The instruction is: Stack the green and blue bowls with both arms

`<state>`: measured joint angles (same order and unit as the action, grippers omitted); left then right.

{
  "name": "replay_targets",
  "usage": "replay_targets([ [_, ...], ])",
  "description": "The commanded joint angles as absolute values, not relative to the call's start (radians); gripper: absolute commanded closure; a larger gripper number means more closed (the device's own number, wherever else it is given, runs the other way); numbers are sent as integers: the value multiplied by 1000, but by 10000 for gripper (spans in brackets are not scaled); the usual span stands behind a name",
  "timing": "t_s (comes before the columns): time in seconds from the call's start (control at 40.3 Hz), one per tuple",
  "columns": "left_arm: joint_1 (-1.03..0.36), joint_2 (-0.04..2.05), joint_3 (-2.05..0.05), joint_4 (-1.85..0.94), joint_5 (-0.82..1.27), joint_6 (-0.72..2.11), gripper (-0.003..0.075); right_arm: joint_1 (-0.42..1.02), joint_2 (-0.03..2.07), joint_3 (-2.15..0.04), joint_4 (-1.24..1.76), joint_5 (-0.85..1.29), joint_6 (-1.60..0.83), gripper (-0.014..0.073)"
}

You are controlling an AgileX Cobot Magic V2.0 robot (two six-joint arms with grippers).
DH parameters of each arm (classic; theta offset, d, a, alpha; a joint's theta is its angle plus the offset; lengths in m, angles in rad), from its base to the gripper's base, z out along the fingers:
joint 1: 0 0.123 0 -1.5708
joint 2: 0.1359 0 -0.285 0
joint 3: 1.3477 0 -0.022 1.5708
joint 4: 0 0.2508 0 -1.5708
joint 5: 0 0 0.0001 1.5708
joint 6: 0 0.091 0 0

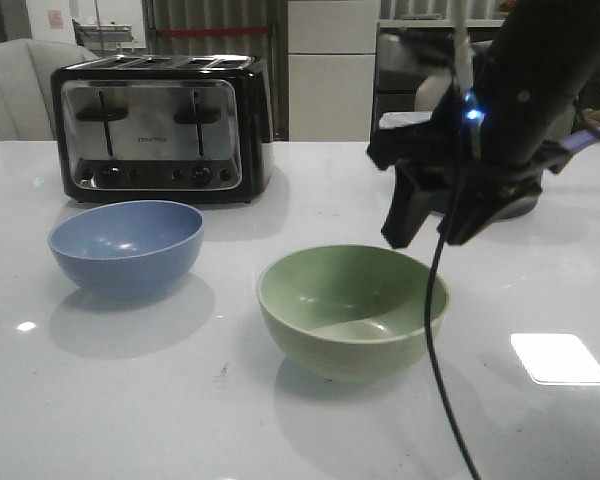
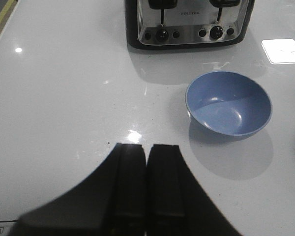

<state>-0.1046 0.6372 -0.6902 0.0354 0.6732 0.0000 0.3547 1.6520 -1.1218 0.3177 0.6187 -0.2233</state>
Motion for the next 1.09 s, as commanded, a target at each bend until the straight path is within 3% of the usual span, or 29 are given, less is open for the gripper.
replay_targets([
  [0.0, -103, 642, -727, 37, 593, 0, 627, 357, 1475, -1104, 316, 576, -277, 125],
  [0.545, -103, 642, -727, 37, 593, 0, 627, 357, 843, -811, 315, 608, -318, 125],
  [0.868, -103, 642, -727, 37, 593, 0, 627, 357, 616, -665, 316, 678, -317, 125],
  [1.066, -103, 642, -727, 37, 593, 0, 627, 357, 586, -643, 316, 686, -317, 125],
])
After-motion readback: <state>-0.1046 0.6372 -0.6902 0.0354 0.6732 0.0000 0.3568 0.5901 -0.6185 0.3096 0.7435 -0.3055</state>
